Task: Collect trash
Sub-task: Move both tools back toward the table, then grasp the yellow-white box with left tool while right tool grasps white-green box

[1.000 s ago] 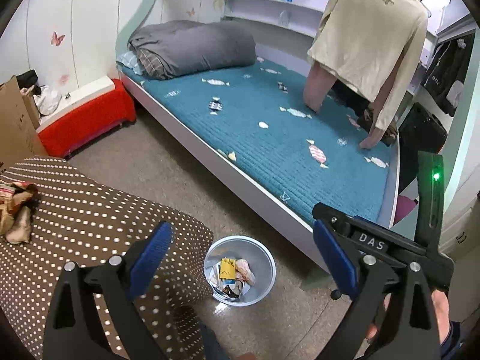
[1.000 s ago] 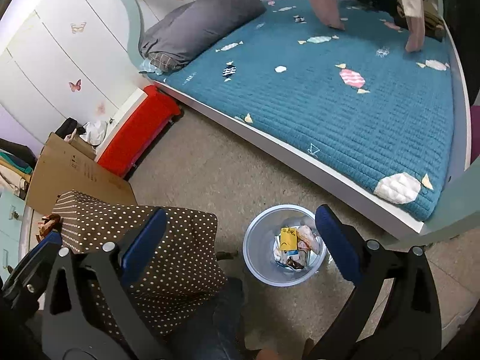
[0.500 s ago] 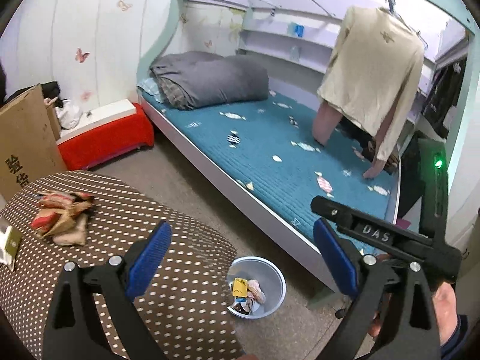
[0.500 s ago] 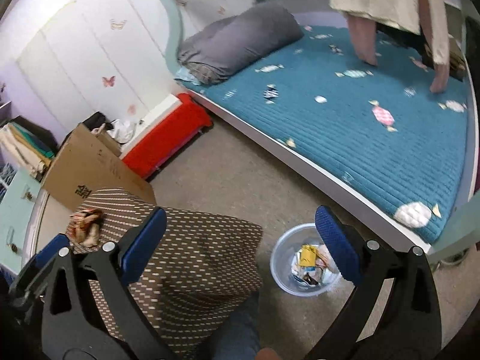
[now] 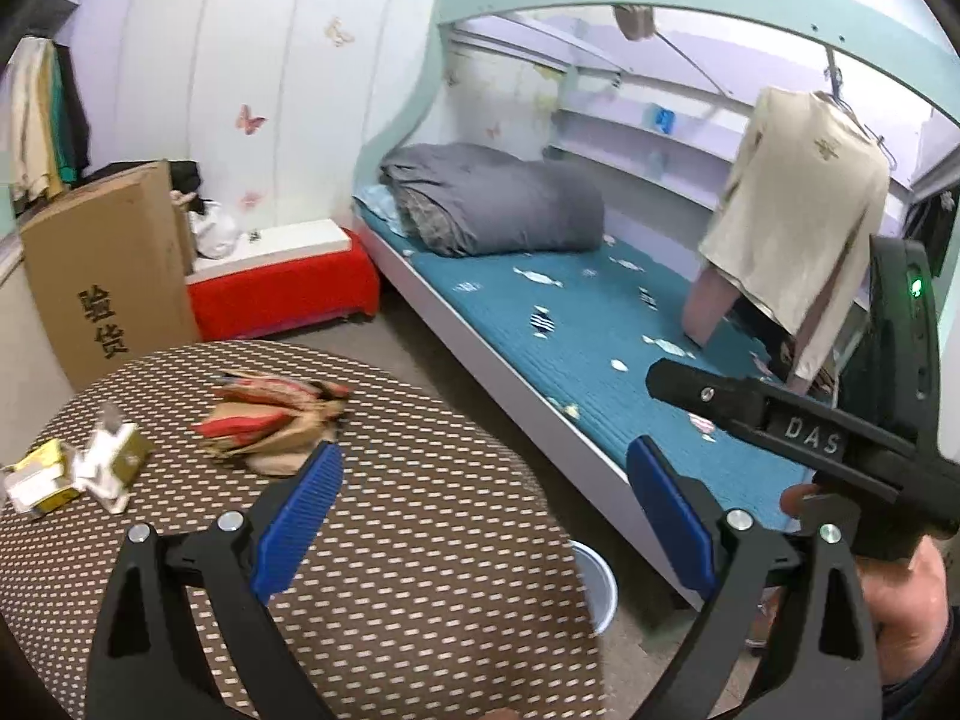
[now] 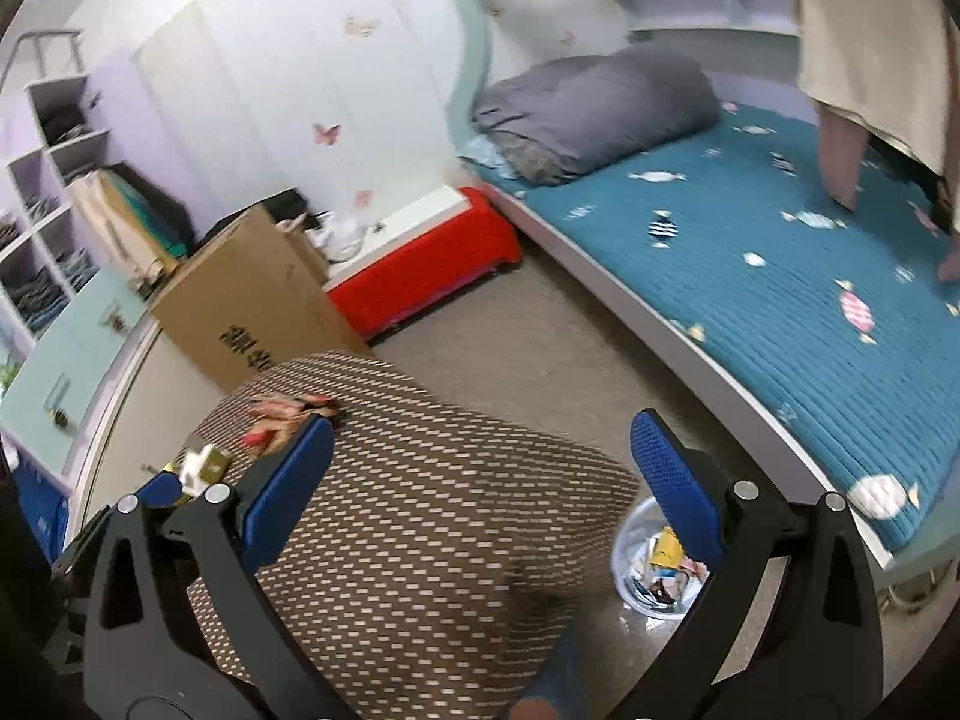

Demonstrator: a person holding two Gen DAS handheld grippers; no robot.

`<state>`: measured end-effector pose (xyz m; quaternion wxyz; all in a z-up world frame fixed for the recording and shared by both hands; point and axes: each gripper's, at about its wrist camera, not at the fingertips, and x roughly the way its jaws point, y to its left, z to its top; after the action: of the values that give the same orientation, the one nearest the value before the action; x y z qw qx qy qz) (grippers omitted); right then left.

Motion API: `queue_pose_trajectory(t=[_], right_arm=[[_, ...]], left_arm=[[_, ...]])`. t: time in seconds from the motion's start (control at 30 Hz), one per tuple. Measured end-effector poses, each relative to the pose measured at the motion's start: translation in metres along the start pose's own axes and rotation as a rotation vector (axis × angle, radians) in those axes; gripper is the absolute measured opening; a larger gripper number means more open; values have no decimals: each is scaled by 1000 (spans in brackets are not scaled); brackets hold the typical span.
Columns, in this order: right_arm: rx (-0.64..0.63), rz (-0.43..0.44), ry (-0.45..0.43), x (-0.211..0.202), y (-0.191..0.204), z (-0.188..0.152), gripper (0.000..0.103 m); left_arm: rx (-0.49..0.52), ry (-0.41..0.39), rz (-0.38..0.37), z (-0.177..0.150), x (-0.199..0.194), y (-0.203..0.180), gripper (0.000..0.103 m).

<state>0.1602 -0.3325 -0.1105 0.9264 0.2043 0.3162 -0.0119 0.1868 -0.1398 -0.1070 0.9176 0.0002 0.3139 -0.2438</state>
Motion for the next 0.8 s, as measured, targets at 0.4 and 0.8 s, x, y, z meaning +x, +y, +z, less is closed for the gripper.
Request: queue_pose_trajectory(t=[0.4, 0.8], right_arm=[[-168, 141, 103, 49, 119, -24, 97], [-274, 237, 266, 139, 237, -64, 97]], left_arm=[[-101, -34, 210, -27, -51, 119, 93], [-181, -9, 411, -63, -71, 247, 93]])
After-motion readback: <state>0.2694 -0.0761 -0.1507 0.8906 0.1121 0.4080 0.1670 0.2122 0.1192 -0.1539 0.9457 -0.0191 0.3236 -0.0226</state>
